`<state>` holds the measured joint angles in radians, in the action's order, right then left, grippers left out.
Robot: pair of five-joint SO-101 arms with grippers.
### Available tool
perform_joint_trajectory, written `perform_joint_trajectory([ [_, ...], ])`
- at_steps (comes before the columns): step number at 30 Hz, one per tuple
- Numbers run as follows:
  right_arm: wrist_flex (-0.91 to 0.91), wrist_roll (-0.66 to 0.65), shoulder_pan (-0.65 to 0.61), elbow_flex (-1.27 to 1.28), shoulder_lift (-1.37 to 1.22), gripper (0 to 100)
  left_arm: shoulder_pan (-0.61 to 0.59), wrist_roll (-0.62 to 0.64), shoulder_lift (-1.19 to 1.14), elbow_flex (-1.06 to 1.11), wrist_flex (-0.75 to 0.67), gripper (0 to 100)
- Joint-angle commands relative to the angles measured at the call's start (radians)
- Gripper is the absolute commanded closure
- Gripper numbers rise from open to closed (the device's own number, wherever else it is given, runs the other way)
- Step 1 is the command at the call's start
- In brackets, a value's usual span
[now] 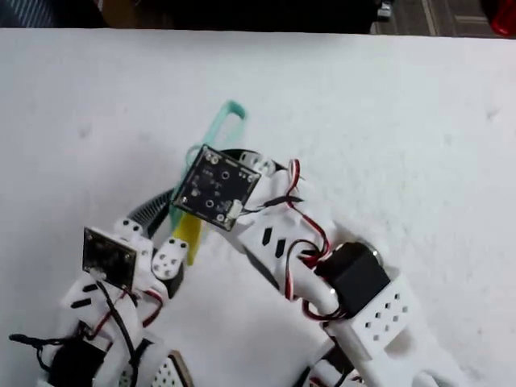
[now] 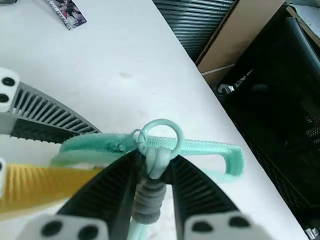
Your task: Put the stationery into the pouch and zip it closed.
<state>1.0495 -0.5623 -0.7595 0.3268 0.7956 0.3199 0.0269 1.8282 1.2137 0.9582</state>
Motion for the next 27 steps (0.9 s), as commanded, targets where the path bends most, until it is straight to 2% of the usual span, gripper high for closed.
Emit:
perform_joint_trajectory([
  [1,-0.002,0.002,0.007,-0.04,-0.005,98.1,0.025,-0.069,-0.004,-0.023,-0.069,98],
  [7,-0.042,0.002,0.013,-0.044,-0.007,98.1,0.148,-0.107,-0.004,0.034,-0.071,98],
  [11,-0.117,-0.061,0.044,-0.044,-0.008,98.1,0.148,-0.107,-0.004,0.035,-0.064,98],
  [18,-0.091,-0.097,0.194,-0.037,-0.01,98.1,0.147,-0.107,-0.004,0.029,-0.012,98],
  [27,-0.113,-0.17,0.278,-0.037,-0.094,98.1,0.147,-0.107,-0.004,0.029,-0.011,98],
])
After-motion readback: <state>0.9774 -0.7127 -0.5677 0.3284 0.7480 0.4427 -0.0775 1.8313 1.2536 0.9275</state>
